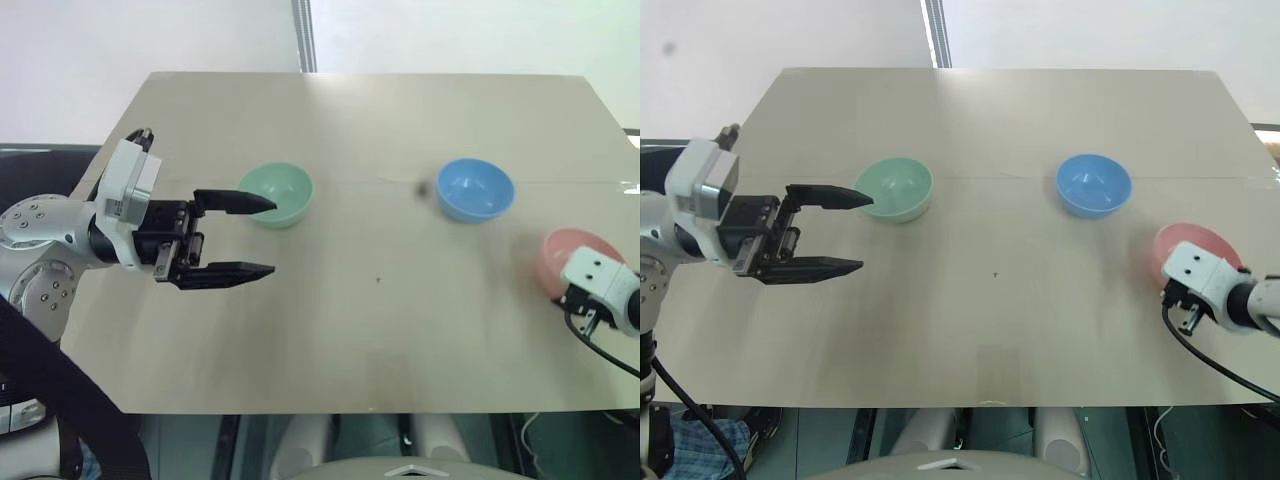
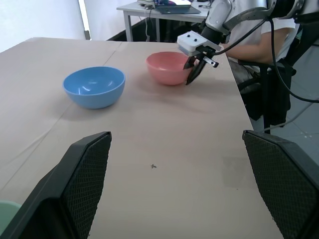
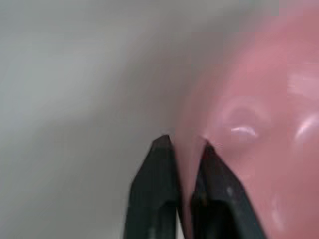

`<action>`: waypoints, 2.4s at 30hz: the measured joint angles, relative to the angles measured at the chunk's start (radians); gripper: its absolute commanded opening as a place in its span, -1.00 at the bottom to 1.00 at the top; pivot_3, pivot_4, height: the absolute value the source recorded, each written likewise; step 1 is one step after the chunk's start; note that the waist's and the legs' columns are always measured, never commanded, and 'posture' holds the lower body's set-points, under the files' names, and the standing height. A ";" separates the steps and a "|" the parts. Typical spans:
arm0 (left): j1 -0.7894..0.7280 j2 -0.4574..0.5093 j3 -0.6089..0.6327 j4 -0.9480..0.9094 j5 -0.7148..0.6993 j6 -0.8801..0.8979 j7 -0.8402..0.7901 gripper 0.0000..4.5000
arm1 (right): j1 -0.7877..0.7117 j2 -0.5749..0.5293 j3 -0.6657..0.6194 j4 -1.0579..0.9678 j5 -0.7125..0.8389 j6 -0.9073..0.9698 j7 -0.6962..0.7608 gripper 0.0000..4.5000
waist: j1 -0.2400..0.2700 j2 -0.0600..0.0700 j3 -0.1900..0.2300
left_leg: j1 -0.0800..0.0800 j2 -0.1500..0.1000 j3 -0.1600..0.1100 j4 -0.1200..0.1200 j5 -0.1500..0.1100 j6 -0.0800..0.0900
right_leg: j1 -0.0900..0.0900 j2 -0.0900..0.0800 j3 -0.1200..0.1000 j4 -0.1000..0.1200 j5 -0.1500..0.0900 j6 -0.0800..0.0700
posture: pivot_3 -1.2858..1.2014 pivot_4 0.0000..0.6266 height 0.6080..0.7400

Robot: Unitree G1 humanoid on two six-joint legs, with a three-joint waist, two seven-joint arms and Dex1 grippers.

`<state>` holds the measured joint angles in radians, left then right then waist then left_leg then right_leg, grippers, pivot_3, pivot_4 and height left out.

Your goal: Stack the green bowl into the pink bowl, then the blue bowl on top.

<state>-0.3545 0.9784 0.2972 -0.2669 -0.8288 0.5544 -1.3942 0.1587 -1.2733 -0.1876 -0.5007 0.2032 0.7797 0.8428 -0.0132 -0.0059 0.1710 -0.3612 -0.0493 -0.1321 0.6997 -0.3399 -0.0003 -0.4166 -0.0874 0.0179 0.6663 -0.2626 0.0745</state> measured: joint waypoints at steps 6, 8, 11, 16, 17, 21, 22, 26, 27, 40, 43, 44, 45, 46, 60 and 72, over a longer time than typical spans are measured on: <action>0.008 -0.001 0.000 0.002 0.004 -0.010 -0.006 0.98 | -0.026 -0.025 0.060 -0.018 -0.046 -0.019 0.021 -0.96 | -0.001 0.000 0.000 | 0.000 0.000 -0.001 0.000 0.000 0.000 | 0.001 0.000 -0.001 -0.002 0.000 0.000 | 0.03 -0.52 1.00; 0.006 -0.001 -0.001 0.005 0.005 -0.016 -0.007 0.98 | -0.113 -0.022 0.109 -0.042 -0.045 -0.022 0.029 -0.96 | -0.007 0.001 0.001 | 0.000 0.000 0.000 0.000 0.000 0.000 | 0.000 0.000 0.000 -0.002 0.000 0.000 | 0.03 -0.52 1.00; -0.006 -0.002 -0.012 0.015 0.014 -0.024 -0.012 0.98 | -0.290 -0.006 0.188 -0.118 -0.042 -0.034 0.052 -0.96 | -0.009 0.002 0.001 | 0.000 0.001 -0.001 0.000 0.000 0.000 | 0.001 0.000 -0.002 -0.002 0.000 0.000 | 0.03 -0.52 1.00; -0.029 -0.003 -0.036 0.050 0.040 -0.045 -0.032 0.98 | -0.581 0.131 0.465 -0.235 -0.096 -0.033 0.100 -0.96 | -0.009 0.002 0.001 | -0.003 0.000 -0.002 0.000 0.000 0.000 | -0.001 0.000 -0.002 -0.003 0.000 0.000 | 0.03 -0.52 1.00; -0.037 -0.005 -0.042 0.059 0.043 -0.047 -0.035 0.98 | -0.623 0.167 0.516 -0.240 -0.112 -0.030 0.105 -0.96 | -0.009 0.002 0.001 | -0.004 0.000 -0.002 0.000 0.000 0.000 | -0.002 0.000 -0.002 -0.004 0.000 0.000 | 0.03 -0.52 1.00; -0.068 -0.007 -0.072 0.097 0.064 -0.066 -0.058 0.98 | -0.744 0.286 0.718 -0.259 -0.195 -0.019 0.137 -0.96 | -0.003 0.002 0.001 | -0.007 -0.001 -0.004 0.000 0.000 0.000 | -0.005 -0.001 -0.004 -0.004 0.000 0.000 | 0.03 -0.52 1.00; -0.073 -0.008 -0.075 0.107 0.071 -0.073 -0.066 0.98 | -0.764 0.306 0.755 -0.263 -0.217 -0.020 0.143 -0.96 | -0.003 0.002 0.001 | -0.009 -0.001 -0.004 0.000 0.000 0.000 | -0.006 -0.001 -0.004 -0.003 0.000 0.000 | 0.03 -0.52 1.00; -0.082 -0.009 -0.092 0.125 0.084 -0.082 -0.083 0.98 | -0.811 0.338 0.816 -0.262 -0.284 -0.034 0.172 -0.96 | -0.006 0.002 0.001 | -0.010 -0.001 -0.004 0.000 0.000 0.000 | -0.008 -0.001 -0.004 -0.003 0.000 0.000 | 0.03 -0.52 1.00; -0.085 -0.009 -0.095 0.125 0.085 -0.082 -0.085 0.98 | -0.815 0.341 0.819 -0.262 -0.288 -0.039 0.176 -0.79 | -0.006 0.002 0.001 | -0.010 -0.001 -0.004 0.000 0.000 0.000 | -0.007 -0.001 -0.004 -0.003 0.000 0.000 | 0.03 -0.52 1.00; -0.093 -0.009 -0.101 0.132 0.092 -0.084 -0.094 0.98 | -0.806 0.338 0.770 -0.262 -0.295 -0.030 0.256 0.29 | -0.007 0.002 0.001 | -0.010 -0.001 -0.004 0.001 0.000 0.000 | -0.007 -0.001 -0.004 -0.002 0.000 0.000 | 0.03 -0.52 1.00; -0.093 -0.009 -0.101 0.132 0.093 -0.084 -0.094 0.98 | -0.806 0.321 0.677 -0.261 -0.244 -0.020 0.286 0.29 | -0.007 0.002 0.001 | -0.010 -0.001 -0.004 0.001 0.000 0.000 | -0.007 -0.001 -0.004 -0.002 0.000 0.000 | 0.03 -0.52 1.00; -0.092 -0.009 -0.101 0.132 0.093 -0.084 -0.093 0.98 | -0.806 0.319 0.640 -0.261 -0.215 -0.014 0.297 0.29 | -0.007 0.002 0.001 | -0.010 -0.001 -0.004 0.001 0.000 0.000 | -0.007 -0.001 -0.004 -0.002 0.000 0.000 | 0.03 -0.52 1.00; -0.091 -0.009 -0.101 0.132 0.093 -0.084 -0.093 0.98 | -0.807 0.321 0.616 -0.261 -0.194 -0.004 0.304 0.29 | -0.008 0.002 0.001 | -0.009 -0.001 -0.004 0.001 0.000 0.000 | -0.007 -0.001 -0.004 -0.002 0.000 0.000 | 0.03 -0.52 1.00; -0.090 -0.009 -0.101 0.132 0.093 -0.084 -0.093 0.98 | -0.808 0.328 0.594 -0.261 -0.171 0.008 0.308 0.29 | -0.008 0.002 0.001 | -0.009 -0.001 -0.004 0.001 0.000 0.000 | -0.007 -0.001 -0.004 -0.002 0.000 0.000 | 0.03 -0.52 1.00; -0.054 -0.003 -0.090 0.130 0.122 -0.110 -0.073 0.98 | -0.742 0.454 -0.034 -0.174 0.532 0.215 0.323 0.29 | -0.023 0.002 0.001 | -0.009 -0.001 -0.005 0.001 0.000 0.000 | -0.007 -0.002 -0.004 0.000 0.000 0.000 | 0.03 -0.52 1.00; -0.053 -0.012 -0.176 0.346 0.488 -0.332 0.147 0.98 | -0.487 0.267 -0.184 -0.026 0.509 0.116 0.295 0.29 | -0.023 0.002 0.001 | -0.006 -0.002 -0.001 0.001 0.000 0.000 | -0.007 -0.001 -0.001 0.004 0.000 0.000 | 0.03 -0.52 1.00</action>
<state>-0.4076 0.9666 0.1210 0.0788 -0.3412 0.2227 -1.2474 -0.3281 -1.0060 -0.3719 -0.5269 0.7117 0.8956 1.1382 -0.0359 -0.0038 0.1723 -0.3673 -0.0510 -0.1332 0.7009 -0.3397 -0.0003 -0.4236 -0.0887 0.0172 0.6702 -0.2625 0.0745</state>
